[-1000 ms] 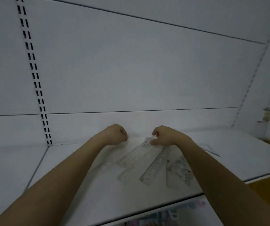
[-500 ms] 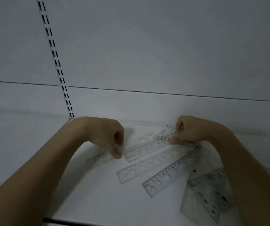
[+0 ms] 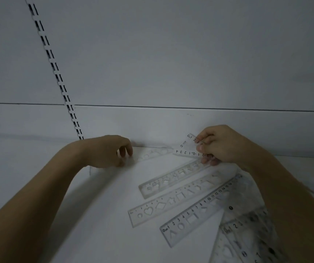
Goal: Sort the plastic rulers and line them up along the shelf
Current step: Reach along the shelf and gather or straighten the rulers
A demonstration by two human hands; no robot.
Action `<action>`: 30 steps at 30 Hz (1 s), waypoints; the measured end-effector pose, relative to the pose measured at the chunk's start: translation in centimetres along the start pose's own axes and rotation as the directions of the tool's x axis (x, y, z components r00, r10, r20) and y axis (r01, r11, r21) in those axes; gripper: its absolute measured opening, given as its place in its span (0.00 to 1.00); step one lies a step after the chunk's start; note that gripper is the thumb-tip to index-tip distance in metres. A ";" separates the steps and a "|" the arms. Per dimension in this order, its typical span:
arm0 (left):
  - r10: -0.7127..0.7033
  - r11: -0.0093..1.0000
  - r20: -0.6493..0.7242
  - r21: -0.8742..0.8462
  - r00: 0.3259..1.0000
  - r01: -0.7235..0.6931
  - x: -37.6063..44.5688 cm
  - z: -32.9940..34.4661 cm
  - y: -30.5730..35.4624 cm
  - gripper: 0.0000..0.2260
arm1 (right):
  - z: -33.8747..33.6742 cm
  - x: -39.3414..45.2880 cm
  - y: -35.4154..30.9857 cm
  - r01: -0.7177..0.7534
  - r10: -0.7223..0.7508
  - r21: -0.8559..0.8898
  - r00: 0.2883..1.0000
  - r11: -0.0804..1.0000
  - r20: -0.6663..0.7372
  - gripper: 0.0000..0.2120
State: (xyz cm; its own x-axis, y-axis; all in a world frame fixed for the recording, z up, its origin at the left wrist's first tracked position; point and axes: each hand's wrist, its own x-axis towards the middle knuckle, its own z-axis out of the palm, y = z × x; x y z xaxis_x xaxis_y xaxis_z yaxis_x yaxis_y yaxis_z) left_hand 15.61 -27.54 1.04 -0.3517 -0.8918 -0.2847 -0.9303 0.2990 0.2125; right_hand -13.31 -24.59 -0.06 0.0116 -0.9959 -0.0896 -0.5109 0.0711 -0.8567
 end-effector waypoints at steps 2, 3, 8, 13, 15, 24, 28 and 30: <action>0.024 1.000 -0.110 0.020 0.994 -0.022 0.6 0.6 -0.4 0.11 | 0.1 0.1 0.1 0.011 -0.011 0.007 1.000 1.000 -0.019 0.04; 0.037 0.999 -0.141 0.027 0.989 -0.033 0.9 0.8 -0.3 0.12 | 0.1 0.1 0.1 0.017 -0.017 0.004 1.000 1.000 -0.024 0.04; 0.097 0.995 -0.215 0.010 0.972 -0.097 1.6 1.0 -0.2 0.17 | 0.2 0.0 0.0 0.043 -0.043 -0.019 0.999 0.999 -0.015 0.04; 0.092 0.989 -0.185 -0.100 0.978 -0.112 1.7 1.1 -1.0 0.19 | 0.5 -0.1 -0.3 0.055 -0.055 -0.023 0.998 0.998 0.003 0.05; 0.095 0.983 -0.229 -0.133 0.969 -0.127 2.0 1.2 -1.4 0.12 | 0.6 -0.2 -0.3 0.064 -0.064 -0.028 0.998 0.998 0.015 0.05; 0.072 0.977 -0.286 -0.171 0.956 -0.125 2.7 1.2 -1.7 0.05 | 0.6 -0.3 -0.6 0.089 -0.089 -0.002 0.996 0.996 0.026 0.05; 0.076 0.982 -0.341 -0.138 0.937 -0.130 2.4 1.7 -1.6 0.08 | 0.6 -0.7 -0.7 0.105 -0.105 -0.004 0.994 0.994 0.035 0.05; 0.062 0.996 -0.331 -0.046 0.941 -0.082 2.3 1.9 -1.3 0.11 | 0.6 -1.0 -0.8 0.108 -0.108 -0.003 0.993 0.994 0.037 0.05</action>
State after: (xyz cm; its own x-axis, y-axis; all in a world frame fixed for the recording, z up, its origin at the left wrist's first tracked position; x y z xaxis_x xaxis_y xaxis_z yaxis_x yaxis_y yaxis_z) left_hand 15.80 -29.33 -1.69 -0.3546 -0.9334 0.0550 -0.8924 0.3554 0.2780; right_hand -12.40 -23.65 0.36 0.0985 -0.9950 -0.0153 -0.5089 -0.0372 -0.8600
